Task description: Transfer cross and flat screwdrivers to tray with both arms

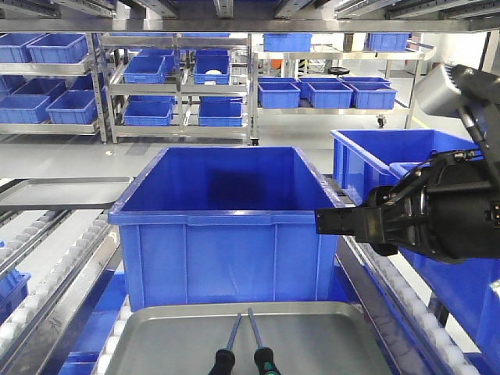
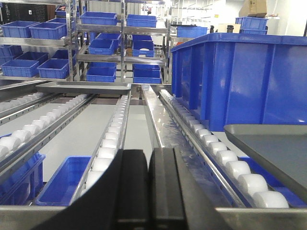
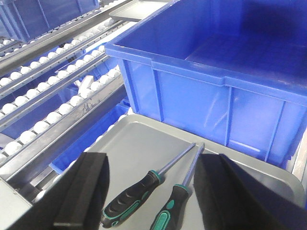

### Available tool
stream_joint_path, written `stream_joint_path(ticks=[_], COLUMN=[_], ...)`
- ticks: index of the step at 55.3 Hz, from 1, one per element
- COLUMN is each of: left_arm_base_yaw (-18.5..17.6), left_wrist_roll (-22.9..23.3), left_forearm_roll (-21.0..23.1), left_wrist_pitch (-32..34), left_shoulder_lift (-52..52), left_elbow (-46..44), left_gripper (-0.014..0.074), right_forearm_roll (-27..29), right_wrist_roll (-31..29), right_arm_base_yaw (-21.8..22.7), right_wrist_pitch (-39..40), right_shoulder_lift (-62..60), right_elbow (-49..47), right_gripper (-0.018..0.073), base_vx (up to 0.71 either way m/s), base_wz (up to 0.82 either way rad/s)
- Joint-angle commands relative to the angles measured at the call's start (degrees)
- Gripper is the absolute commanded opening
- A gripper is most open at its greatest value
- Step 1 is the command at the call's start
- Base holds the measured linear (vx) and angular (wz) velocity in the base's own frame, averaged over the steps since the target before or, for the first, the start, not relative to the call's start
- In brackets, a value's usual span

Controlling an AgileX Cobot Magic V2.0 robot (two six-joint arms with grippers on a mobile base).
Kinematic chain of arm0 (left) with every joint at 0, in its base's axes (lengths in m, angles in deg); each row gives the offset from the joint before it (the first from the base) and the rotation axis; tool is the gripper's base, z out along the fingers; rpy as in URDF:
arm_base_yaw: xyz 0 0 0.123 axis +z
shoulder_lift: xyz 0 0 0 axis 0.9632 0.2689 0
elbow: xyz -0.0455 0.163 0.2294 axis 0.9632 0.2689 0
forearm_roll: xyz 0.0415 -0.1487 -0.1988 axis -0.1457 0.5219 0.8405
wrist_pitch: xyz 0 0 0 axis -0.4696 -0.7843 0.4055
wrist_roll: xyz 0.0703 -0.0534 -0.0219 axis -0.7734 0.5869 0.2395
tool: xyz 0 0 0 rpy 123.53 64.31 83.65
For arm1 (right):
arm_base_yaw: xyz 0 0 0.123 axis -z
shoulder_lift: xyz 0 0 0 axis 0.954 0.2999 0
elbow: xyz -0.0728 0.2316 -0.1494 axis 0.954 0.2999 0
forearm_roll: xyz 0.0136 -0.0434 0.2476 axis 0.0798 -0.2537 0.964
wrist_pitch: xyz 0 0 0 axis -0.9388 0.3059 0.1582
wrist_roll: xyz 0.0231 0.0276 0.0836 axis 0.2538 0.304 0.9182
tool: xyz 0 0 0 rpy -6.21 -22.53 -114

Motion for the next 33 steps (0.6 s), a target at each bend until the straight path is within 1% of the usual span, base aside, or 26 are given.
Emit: stream_joint_path(ticks=[1, 8, 14, 18, 24, 28, 33], left_arm_base_yaw=[0.0, 0.0, 0.0, 0.0, 0.0, 0.0, 0.0], left_wrist_roll=[0.5, 0.5, 0.5, 0.5, 0.5, 0.5, 0.5], left_forearm_roll=[0.0, 0.0, 0.0, 0.0, 0.0, 0.0, 0.0], left_wrist_pitch=[4.3, 4.3, 4.3, 4.3, 4.3, 4.3, 4.3], left_shoulder_lift=[0.4, 0.4, 0.4, 0.4, 0.4, 0.4, 0.4], left_elbow=[-1.4, -1.4, -1.4, -1.4, -1.4, -1.4, -1.4], left_gripper=[-0.0006, -0.0006, -0.0006, -0.0006, -0.0006, -0.0006, -0.0006], right_forearm_roll=[0.9, 0.2, -4.6, -8.6, -12.7, -14.8, -18.1], right_wrist_roll=[-0.4, -0.6, -0.3, 1.5, 4.9, 5.2, 5.2], right_arm_base_yaw=[0.3, 0.4, 0.4, 0.4, 0.4, 0.4, 0.4], right_wrist_pitch=[3.7, 3.7, 3.5, 5.6, 14.8, 25.1, 35.8], right_shoulder_lift=[-1.2, -1.2, -2.8, -6.0, -14.4, -21.0, -29.3], right_elbow=[-2.0, -2.0, -1.7, 1.2, 12.9, 22.7, 34.8], right_gripper=[0.0475, 0.0470, 0.0418, 0.0363, 0.0243, 0.0154, 0.0036], base_vx=[0.00, 0.00, 0.00, 0.00, 0.00, 0.00, 0.00], base_wz=[0.00, 0.00, 0.00, 0.00, 0.00, 0.00, 0.00])
